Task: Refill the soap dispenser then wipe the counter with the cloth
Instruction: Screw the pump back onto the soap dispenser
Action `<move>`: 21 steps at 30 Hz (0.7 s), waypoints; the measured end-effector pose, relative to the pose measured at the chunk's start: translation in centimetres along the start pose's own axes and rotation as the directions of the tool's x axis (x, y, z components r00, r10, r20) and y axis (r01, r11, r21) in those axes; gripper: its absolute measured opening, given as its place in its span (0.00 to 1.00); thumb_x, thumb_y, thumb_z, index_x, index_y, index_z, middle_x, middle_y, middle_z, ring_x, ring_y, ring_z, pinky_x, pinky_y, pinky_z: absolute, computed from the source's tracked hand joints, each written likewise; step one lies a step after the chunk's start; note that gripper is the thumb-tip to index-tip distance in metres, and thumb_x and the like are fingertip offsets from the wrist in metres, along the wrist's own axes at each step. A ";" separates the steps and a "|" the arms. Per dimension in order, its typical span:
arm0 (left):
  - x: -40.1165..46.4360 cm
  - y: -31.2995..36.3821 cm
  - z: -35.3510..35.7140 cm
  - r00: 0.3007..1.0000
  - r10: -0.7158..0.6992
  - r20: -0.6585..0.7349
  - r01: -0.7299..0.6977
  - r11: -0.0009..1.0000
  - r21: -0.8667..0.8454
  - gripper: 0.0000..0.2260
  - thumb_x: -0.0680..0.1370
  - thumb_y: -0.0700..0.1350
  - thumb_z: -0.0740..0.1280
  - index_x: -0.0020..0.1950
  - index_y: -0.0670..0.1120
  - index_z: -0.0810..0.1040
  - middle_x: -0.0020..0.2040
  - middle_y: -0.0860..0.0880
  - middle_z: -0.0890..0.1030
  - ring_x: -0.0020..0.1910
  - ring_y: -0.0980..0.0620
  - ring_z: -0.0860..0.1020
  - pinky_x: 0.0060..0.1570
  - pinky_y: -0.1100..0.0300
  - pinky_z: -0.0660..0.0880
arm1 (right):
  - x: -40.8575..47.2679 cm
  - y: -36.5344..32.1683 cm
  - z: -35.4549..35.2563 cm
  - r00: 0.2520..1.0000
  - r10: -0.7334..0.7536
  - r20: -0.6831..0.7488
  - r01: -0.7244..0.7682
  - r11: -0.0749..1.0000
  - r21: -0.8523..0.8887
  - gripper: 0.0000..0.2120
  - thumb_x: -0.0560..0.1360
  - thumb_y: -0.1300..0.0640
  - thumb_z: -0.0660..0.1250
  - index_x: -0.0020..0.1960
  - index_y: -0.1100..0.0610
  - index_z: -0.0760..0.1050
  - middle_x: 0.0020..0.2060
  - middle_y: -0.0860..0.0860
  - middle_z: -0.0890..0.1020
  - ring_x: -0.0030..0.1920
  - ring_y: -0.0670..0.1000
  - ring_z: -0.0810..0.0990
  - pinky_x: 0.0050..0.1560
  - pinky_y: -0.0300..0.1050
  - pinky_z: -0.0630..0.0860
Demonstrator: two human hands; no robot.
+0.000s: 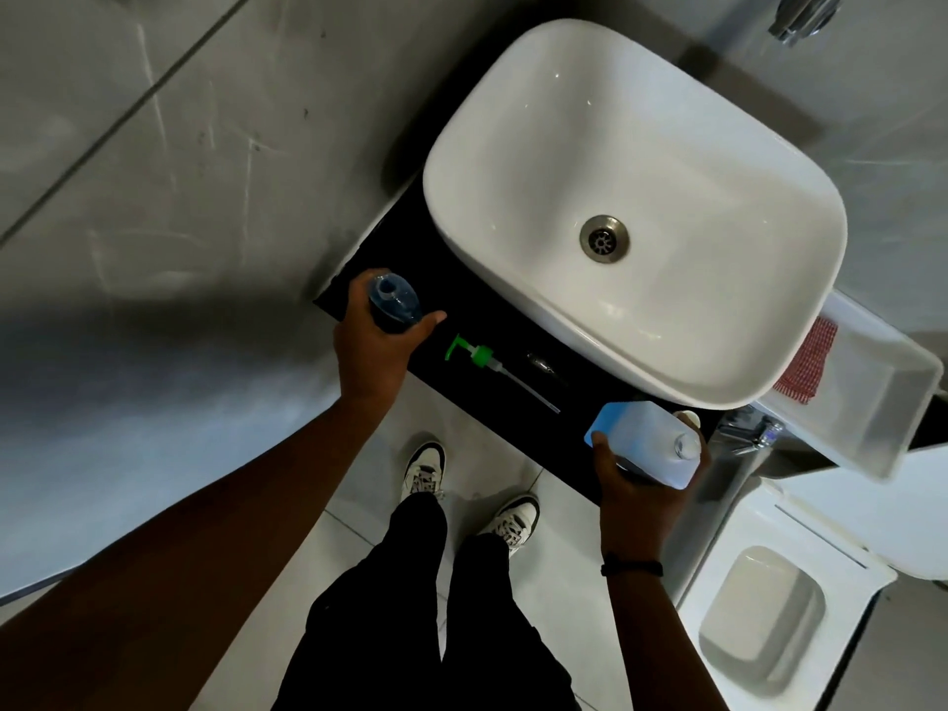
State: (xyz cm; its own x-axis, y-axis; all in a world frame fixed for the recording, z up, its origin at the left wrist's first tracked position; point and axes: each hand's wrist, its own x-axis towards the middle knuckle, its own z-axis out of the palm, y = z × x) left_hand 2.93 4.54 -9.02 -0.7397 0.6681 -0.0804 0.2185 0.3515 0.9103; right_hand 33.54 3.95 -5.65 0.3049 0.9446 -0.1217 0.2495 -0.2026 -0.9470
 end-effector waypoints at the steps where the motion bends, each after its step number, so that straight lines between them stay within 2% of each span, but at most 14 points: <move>1: 0.0 -0.1 0.0 1.000 -0.002 0.001 0.002 1.000 -0.010 0.36 0.68 0.53 0.87 0.72 0.46 0.77 0.64 0.52 0.83 0.61 0.60 0.81 0.58 0.70 0.80 | 0.0 0.3 -0.2 1.000 0.011 0.011 -0.010 0.999 -0.035 0.44 0.66 0.62 0.84 0.75 0.52 0.66 0.64 0.37 0.76 0.68 0.43 0.76 0.65 0.40 0.78; 3: 0.0 -0.1 0.0 1.000 -0.018 0.018 0.018 0.999 -0.033 0.39 0.68 0.54 0.87 0.75 0.47 0.75 0.66 0.53 0.81 0.63 0.62 0.79 0.58 0.74 0.78 | 0.1 0.9 -0.7 0.999 0.038 0.033 -0.035 0.996 -0.080 0.45 0.66 0.63 0.84 0.77 0.53 0.65 0.66 0.40 0.76 0.69 0.41 0.76 0.66 0.37 0.77; 5: 0.0 0.0 -0.1 0.999 -0.031 0.042 0.033 0.998 -0.049 0.44 0.67 0.55 0.87 0.79 0.48 0.72 0.69 0.53 0.79 0.65 0.65 0.76 0.58 0.77 0.75 | -0.6 0.8 -0.9 0.992 0.117 0.046 -0.114 0.991 -0.070 0.43 0.66 0.60 0.84 0.76 0.55 0.67 0.68 0.48 0.78 0.68 0.47 0.78 0.66 0.42 0.78; 6: 0.0 0.0 -0.3 0.998 -0.031 0.053 0.034 0.998 -0.054 0.47 0.66 0.56 0.87 0.80 0.48 0.70 0.71 0.52 0.79 0.67 0.65 0.76 0.60 0.77 0.75 | -1.3 0.9 -1.2 0.986 0.164 0.040 -0.161 0.985 -0.061 0.40 0.66 0.58 0.84 0.73 0.58 0.69 0.66 0.52 0.80 0.65 0.49 0.80 0.63 0.41 0.79; 8: -0.1 0.0 -0.7 0.997 -0.023 0.077 0.029 0.997 -0.071 0.50 0.66 0.56 0.87 0.83 0.49 0.68 0.75 0.49 0.78 0.71 0.59 0.76 0.64 0.75 0.74 | -3.5 1.2 -1.8 0.969 0.246 -0.034 -0.248 0.958 -0.141 0.33 0.67 0.50 0.84 0.61 0.64 0.71 0.56 0.56 0.82 0.50 0.50 0.80 0.49 0.35 0.79; 9: 0.0 0.0 -1.0 0.996 -0.015 0.083 0.022 0.996 -0.084 0.50 0.66 0.57 0.87 0.83 0.50 0.67 0.76 0.49 0.77 0.73 0.58 0.76 0.66 0.74 0.74 | -4.7 1.1 -1.7 0.957 0.279 -0.083 -0.290 0.934 -0.208 0.30 0.68 0.49 0.83 0.58 0.64 0.72 0.52 0.59 0.82 0.45 0.52 0.78 0.43 0.36 0.77; 11: 0.0 0.2 -1.6 0.996 0.003 0.087 0.005 0.995 -0.099 0.49 0.67 0.60 0.85 0.83 0.52 0.67 0.77 0.51 0.77 0.75 0.57 0.75 0.68 0.74 0.72 | -6.8 0.2 -0.1 0.956 0.284 -0.078 -0.295 0.913 -0.281 0.19 0.72 0.52 0.80 0.58 0.53 0.75 0.51 0.58 0.81 0.44 0.55 0.79 0.42 0.39 0.74; 13: -0.1 0.5 -2.0 0.996 0.028 0.084 -0.019 0.995 -0.102 0.48 0.68 0.63 0.83 0.83 0.52 0.68 0.77 0.52 0.77 0.75 0.58 0.75 0.70 0.73 0.71 | -7.3 -1.5 2.9 0.966 0.208 0.154 -0.144 0.926 -0.348 0.16 0.75 0.53 0.77 0.57 0.43 0.74 0.54 0.52 0.80 0.48 0.52 0.80 0.44 0.40 0.76; 15: -0.2 0.4 -2.2 0.996 0.057 0.074 -0.050 0.994 -0.093 0.45 0.69 0.64 0.81 0.82 0.51 0.70 0.75 0.55 0.77 0.75 0.59 0.75 0.72 0.68 0.73 | -6.1 -2.9 6.7 0.910 0.115 0.398 0.067 0.908 -0.414 0.18 0.76 0.54 0.76 0.63 0.46 0.75 0.59 0.49 0.77 0.55 0.47 0.80 0.51 0.40 0.79; 16: -0.3 0.4 -2.2 0.995 0.069 0.070 -0.063 0.995 -0.083 0.44 0.70 0.63 0.82 0.82 0.51 0.71 0.75 0.56 0.77 0.75 0.59 0.75 0.73 0.64 0.74 | -5.1 -3.5 8.6 0.880 0.065 0.471 0.174 0.877 -0.447 0.20 0.77 0.54 0.75 0.67 0.48 0.75 0.62 0.50 0.75 0.59 0.48 0.80 0.57 0.43 0.81; 18: -0.2 0.3 -2.1 0.996 0.054 0.075 -0.049 0.996 -0.071 0.41 0.71 0.60 0.83 0.81 0.52 0.72 0.74 0.60 0.77 0.74 0.62 0.75 0.74 0.58 0.76 | -2.6 -4.4 12.0 0.832 -0.006 0.555 0.357 0.772 -0.526 0.24 0.77 0.55 0.74 0.71 0.51 0.73 0.67 0.54 0.72 0.67 0.55 0.76 0.68 0.52 0.77; 21: -0.1 0.2 -2.0 0.997 0.010 0.072 -0.004 0.996 -0.089 0.39 0.71 0.58 0.84 0.79 0.55 0.74 0.70 0.67 0.77 0.71 0.69 0.76 0.71 0.61 0.78 | 0.3 -4.9 15.3 0.768 0.050 0.639 0.479 0.617 -0.624 0.28 0.77 0.56 0.74 0.74 0.54 0.71 0.70 0.60 0.70 0.70 0.64 0.71 0.71 0.58 0.72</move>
State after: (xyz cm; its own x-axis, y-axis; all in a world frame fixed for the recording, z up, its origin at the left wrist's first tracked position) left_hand 1.76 3.22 -8.00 -0.6898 0.7170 -0.1000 0.1638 0.2892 0.9432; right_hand 18.32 9.17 -5.57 -0.3405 0.8801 -0.3308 0.8738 0.1664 -0.4569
